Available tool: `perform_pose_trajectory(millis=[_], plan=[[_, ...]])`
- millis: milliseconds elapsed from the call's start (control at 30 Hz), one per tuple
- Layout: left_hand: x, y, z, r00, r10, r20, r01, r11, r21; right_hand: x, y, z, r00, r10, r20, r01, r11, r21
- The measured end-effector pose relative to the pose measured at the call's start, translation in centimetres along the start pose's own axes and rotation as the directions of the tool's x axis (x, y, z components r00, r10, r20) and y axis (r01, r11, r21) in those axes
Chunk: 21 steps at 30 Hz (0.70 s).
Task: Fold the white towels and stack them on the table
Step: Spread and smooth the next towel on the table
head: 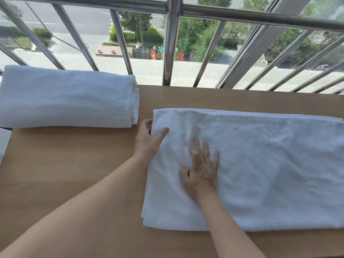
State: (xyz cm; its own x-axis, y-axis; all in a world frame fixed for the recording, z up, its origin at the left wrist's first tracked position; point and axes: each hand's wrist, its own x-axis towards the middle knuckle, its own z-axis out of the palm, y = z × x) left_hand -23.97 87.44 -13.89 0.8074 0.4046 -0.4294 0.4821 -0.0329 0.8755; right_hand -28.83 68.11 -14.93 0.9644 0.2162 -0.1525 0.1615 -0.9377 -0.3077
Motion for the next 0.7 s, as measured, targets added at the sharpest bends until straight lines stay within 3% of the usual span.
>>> perform_pose_trajectory(millis=[200, 433, 500, 633, 700], plan=[[2.4, 0.9, -0.4, 0.992, 0.119, -0.04, -0.107, 0.971, 0.213, 0.3, 0.1, 0.2, 0.999, 0.015, 0.033, -0.011, 0.995, -0.1], [0.8, 0.2, -0.1, 0.97, 0.059, -0.236, -0.02, 0.986, 0.166, 1.3, 0.4, 0.1, 0.994, 0.042, 0.103, -0.029, 0.992, -0.126], [-0.8, -0.1, -0.2, 0.978, 0.056, -0.201, -0.016, 0.981, 0.192, 2.3, 1.1, -0.1, 0.992, 0.041, 0.123, -0.029, 0.995, -0.094], [-3.7, -1.4, -1.0, 0.999, -0.026, 0.037, 0.012, 0.939, 0.342, 4.4, 1.8, -0.5, 0.994, -0.025, 0.109, 0.039, 0.991, -0.13], [-3.7, -1.6, -1.5, 0.999, -0.031, 0.028, 0.02, 0.94, 0.341, 5.8, 1.8, -0.6, 0.991, -0.054, 0.118, 0.073, 0.984, -0.161]])
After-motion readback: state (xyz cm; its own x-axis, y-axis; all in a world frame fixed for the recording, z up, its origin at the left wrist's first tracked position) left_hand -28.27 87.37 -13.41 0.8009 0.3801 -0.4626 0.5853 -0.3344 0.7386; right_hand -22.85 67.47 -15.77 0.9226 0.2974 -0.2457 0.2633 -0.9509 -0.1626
